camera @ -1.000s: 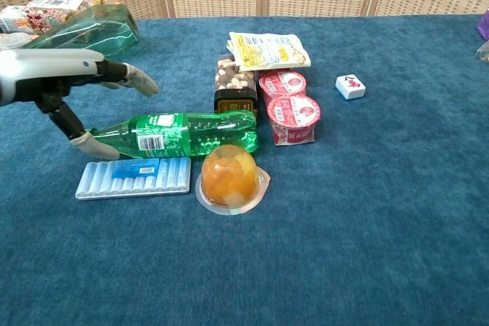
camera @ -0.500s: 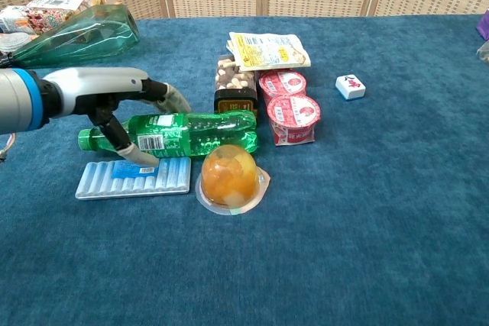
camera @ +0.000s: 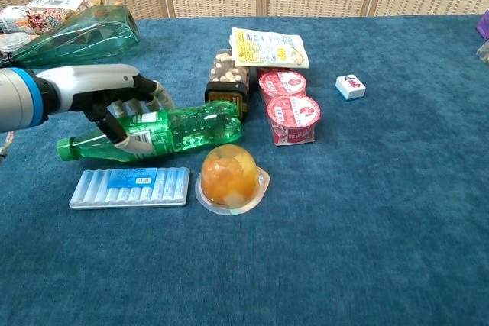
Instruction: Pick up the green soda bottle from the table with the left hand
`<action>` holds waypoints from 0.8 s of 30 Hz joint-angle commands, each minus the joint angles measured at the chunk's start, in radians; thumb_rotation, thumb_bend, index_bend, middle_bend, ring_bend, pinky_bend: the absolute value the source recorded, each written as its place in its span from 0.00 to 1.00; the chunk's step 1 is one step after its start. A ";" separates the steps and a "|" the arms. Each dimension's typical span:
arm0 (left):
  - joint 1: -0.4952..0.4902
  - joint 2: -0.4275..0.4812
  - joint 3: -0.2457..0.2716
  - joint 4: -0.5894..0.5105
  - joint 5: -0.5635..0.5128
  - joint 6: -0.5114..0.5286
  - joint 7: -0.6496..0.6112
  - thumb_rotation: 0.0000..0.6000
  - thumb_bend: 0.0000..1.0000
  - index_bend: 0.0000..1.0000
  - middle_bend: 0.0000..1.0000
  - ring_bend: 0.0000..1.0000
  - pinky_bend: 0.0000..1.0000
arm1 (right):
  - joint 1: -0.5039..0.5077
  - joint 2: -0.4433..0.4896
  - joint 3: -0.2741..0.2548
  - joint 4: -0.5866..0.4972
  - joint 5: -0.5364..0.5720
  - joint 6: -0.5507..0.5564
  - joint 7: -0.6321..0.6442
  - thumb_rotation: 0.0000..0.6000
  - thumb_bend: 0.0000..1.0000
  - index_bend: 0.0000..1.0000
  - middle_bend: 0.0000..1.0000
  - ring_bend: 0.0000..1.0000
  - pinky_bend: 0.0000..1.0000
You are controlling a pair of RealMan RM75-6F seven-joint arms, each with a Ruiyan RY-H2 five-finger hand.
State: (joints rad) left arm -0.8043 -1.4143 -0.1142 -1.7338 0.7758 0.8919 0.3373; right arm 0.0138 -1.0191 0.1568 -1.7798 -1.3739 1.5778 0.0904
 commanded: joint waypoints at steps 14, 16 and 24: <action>0.167 0.183 -0.091 -0.122 0.351 0.108 -0.430 1.00 0.71 0.66 0.77 0.89 0.78 | 0.011 -0.020 0.001 0.007 -0.014 -0.015 -0.010 0.79 0.19 0.20 0.27 0.04 0.00; 0.188 0.204 -0.102 -0.138 0.401 0.133 -0.494 1.00 0.71 0.66 0.77 0.89 0.78 | 0.014 -0.023 0.002 0.006 -0.015 -0.018 -0.011 0.79 0.19 0.20 0.27 0.04 0.00; 0.242 0.261 -0.141 -0.179 0.554 0.237 -0.673 1.00 0.71 0.66 0.77 0.89 0.78 | 0.016 -0.026 0.005 0.005 -0.016 -0.019 -0.014 0.79 0.19 0.20 0.27 0.04 0.00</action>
State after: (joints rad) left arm -0.5849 -1.1743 -0.2375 -1.8941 1.2935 1.0888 -0.2997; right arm 0.0298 -1.0444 0.1617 -1.7752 -1.3896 1.5584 0.0760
